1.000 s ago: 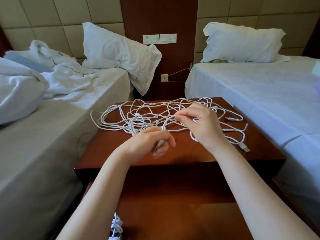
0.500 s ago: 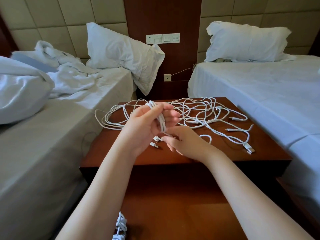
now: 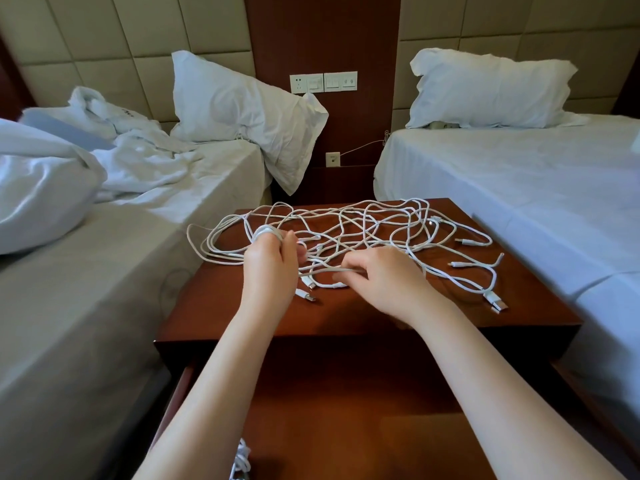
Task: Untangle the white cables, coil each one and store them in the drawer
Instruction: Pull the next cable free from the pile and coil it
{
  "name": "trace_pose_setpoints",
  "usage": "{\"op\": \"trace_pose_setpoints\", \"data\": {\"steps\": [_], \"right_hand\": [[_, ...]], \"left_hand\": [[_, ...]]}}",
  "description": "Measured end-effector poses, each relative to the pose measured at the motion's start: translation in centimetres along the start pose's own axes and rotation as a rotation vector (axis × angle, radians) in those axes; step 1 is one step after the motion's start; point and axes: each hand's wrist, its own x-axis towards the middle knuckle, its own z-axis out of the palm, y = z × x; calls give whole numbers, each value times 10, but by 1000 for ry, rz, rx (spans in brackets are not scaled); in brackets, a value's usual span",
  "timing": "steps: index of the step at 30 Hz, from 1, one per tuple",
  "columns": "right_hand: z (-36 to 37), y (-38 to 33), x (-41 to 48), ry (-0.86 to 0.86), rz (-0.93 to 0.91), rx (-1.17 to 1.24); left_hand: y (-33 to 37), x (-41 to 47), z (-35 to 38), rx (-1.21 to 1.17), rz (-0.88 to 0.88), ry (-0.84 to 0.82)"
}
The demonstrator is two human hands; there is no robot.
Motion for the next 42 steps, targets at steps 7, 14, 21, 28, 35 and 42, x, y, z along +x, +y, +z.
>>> {"op": "trace_pose_setpoints", "data": {"steps": [7, 14, 21, 28, 35, 42], "right_hand": [[8, 9, 5, 386, -174, -104], [2, 17, 5, 521, -240, -171], [1, 21, 5, 555, -230, -172], [3, 18, 7, 516, -295, 4], [14, 5, 1, 224, -182, 154], [20, -5, 2, -83, -128, 232]], "left_hand": [[4, -7, -1, 369, 111, -179], [7, -9, -3, -8, -51, -461], [22, -15, -9, -174, -109, -867], [33, -17, -19, -555, -140, -1115], [44, -13, -18, -981, -119, -983], [37, -5, -13, -1111, -219, -462]]}}
